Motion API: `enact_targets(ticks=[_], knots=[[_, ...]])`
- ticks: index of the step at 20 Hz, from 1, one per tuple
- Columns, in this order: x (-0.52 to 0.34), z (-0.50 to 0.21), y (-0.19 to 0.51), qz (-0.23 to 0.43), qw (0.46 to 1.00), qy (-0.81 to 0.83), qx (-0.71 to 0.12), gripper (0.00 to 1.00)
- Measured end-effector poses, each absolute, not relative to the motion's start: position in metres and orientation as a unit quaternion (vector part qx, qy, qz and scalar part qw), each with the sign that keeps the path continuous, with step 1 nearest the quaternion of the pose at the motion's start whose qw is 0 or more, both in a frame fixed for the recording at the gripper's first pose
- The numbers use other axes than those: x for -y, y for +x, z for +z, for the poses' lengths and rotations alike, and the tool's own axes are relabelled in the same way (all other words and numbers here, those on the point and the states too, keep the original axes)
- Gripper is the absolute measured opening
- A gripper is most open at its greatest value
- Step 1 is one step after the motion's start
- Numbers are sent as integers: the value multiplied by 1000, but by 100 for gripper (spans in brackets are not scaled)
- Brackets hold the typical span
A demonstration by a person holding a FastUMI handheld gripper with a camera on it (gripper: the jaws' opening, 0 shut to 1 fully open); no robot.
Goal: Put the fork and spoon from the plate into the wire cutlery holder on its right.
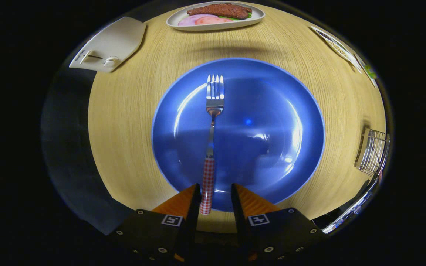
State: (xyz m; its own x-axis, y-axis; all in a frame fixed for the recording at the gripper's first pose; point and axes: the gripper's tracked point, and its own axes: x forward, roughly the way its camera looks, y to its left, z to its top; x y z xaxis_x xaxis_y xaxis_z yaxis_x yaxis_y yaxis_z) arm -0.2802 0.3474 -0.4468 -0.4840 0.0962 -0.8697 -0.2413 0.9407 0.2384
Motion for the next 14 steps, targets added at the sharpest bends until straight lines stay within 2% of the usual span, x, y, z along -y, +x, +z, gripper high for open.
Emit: enact_targets(ticks=[5, 9, 14], knots=[[-347, -453, -279, 167, 519, -50, -837, 15], [-346, -451, -278, 187, 526, -53, -828, 11], [-336, -425, -262, 210, 539, -41, -815, 10]])
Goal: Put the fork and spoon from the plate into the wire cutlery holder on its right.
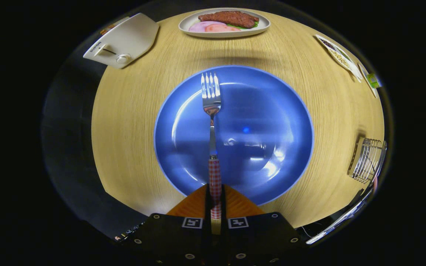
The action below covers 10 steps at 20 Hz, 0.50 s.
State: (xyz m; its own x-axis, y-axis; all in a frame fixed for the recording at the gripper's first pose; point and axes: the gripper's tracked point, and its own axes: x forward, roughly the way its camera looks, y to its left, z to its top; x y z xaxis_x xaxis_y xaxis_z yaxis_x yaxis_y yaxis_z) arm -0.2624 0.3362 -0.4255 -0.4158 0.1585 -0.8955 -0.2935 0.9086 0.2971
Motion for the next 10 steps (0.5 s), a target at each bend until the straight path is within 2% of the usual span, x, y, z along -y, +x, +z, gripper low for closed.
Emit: enact_targets(ticks=[10], knots=[[-223, -374, -219, 167, 562, -25, -810, 10]])
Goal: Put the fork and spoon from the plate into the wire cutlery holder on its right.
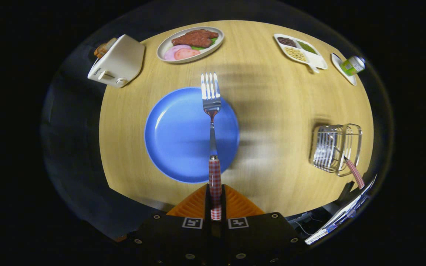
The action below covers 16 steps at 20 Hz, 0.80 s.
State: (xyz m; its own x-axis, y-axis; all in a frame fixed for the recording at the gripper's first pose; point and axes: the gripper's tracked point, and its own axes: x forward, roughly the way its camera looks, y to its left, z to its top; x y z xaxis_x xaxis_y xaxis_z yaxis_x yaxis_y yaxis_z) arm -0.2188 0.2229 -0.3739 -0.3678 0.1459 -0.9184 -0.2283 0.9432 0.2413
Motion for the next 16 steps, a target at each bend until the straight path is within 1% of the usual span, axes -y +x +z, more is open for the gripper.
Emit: enact_targets(ticks=[7, 10, 13, 16], knots=[[-118, -351, -188, 109, 572, -24, -813, 10], [-82, -344, -181, 84, 567, -17, -819, 10], [-54, -337, -185, 81, 555, -25, -828, 10], [-39, -336, -195, 92, 529, -35, -843, 10]])
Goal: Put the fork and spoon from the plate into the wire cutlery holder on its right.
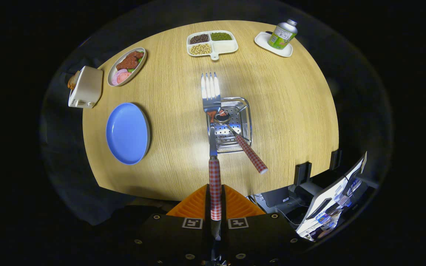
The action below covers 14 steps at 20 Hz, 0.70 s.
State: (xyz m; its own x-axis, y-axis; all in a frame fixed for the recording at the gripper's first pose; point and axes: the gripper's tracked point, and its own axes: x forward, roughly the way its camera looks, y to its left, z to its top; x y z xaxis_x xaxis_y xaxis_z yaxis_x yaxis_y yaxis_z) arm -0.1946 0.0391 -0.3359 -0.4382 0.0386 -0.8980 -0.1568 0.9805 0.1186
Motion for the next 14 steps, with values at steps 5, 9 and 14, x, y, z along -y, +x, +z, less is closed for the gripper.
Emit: enact_targets(ticks=[5, 9, 14], knots=[[-27, -341, -209, 118, 480, -57, -867, 11], [-15, -344, -214, 124, 421, -76, -895, 11], [-11, -339, -209, 143, 333, -90, -928, 11]])
